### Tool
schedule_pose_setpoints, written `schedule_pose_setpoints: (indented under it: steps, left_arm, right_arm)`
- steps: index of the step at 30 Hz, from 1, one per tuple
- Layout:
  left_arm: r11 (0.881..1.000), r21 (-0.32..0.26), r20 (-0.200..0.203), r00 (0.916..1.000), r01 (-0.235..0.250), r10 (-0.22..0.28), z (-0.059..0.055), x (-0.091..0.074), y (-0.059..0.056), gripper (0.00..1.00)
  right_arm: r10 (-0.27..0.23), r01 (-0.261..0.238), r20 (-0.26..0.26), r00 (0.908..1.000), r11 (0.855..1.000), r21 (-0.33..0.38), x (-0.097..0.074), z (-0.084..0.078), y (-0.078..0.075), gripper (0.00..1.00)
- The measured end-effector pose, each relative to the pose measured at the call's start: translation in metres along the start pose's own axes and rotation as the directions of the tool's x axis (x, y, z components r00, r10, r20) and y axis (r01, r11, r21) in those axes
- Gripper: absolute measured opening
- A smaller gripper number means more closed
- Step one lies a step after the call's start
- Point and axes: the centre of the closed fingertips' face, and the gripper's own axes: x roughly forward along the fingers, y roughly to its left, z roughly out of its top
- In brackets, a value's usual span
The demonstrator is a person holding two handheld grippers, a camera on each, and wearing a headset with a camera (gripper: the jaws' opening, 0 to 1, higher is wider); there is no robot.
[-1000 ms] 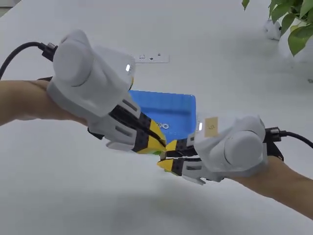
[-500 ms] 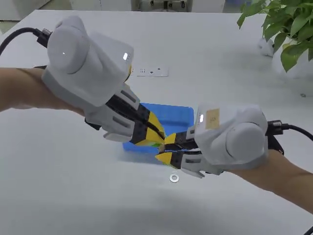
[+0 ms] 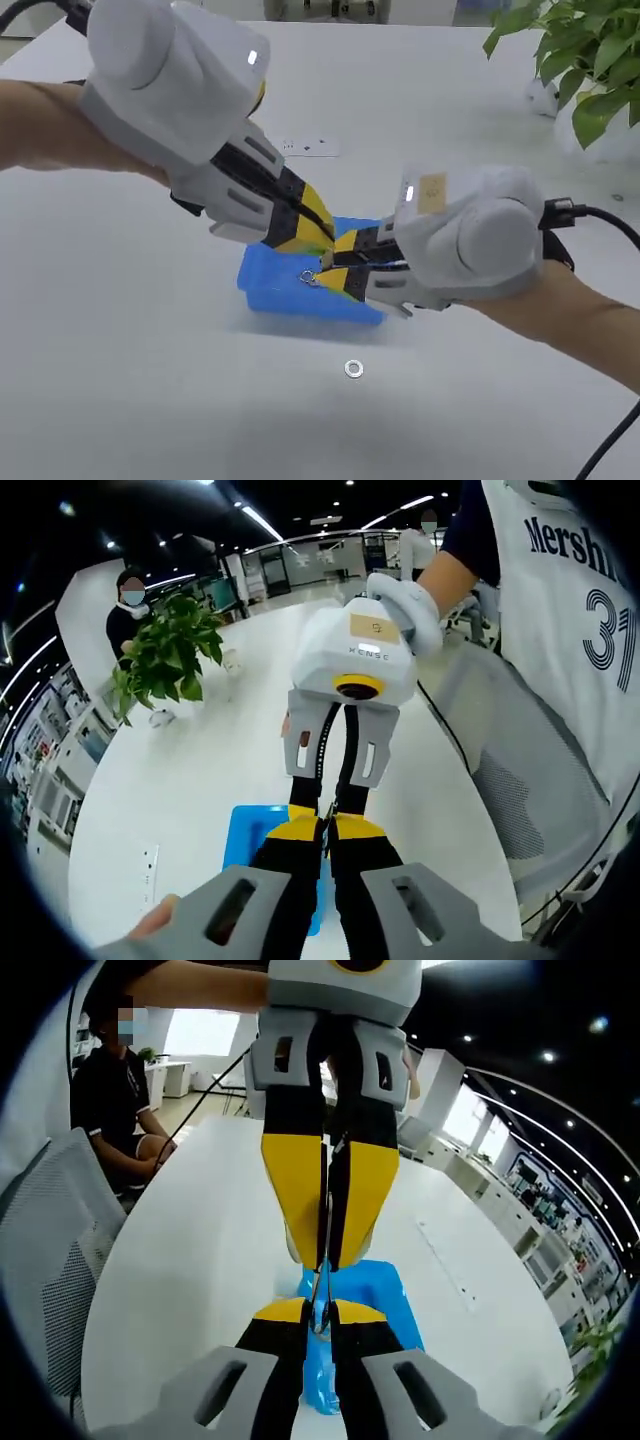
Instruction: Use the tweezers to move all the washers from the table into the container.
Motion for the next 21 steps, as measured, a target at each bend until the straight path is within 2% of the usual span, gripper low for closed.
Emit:
schedule_pose_setpoints:
  steps: [4,10,13,21]
  left_arm:
    - [1.0,0.01,-0.003,0.9999,-0.01,0.01,-0.003,0.0,0.016,0.06]
    - [1.0,-0.009,-0.001,0.9998,-0.021,0.021,-0.017,0.006,0.038,0.06]
    - [1.0,-0.022,-0.008,0.9998,-0.016,0.016,-0.025,0.012,0.043,0.06]
    - [0.999,-0.048,-0.019,0.9998,0.01,-0.011,-0.047,0.03,0.05,0.06]
  right_arm:
    - [-0.013,0.013,0.002,0.9999,1.0,-0.003,0.006,-0.002,-0.016,0.1]
    - [-0.02,0.02,-0.005,0.9998,1.0,0.012,0.019,-0.01,-0.032,0.1]
    - [-0.012,0.013,-0.013,0.9998,1.0,0.021,0.029,-0.018,-0.036,0.1]
    - [0.021,-0.019,-0.041,0.999,0.999,0.047,0.046,-0.042,-0.035,0.1]
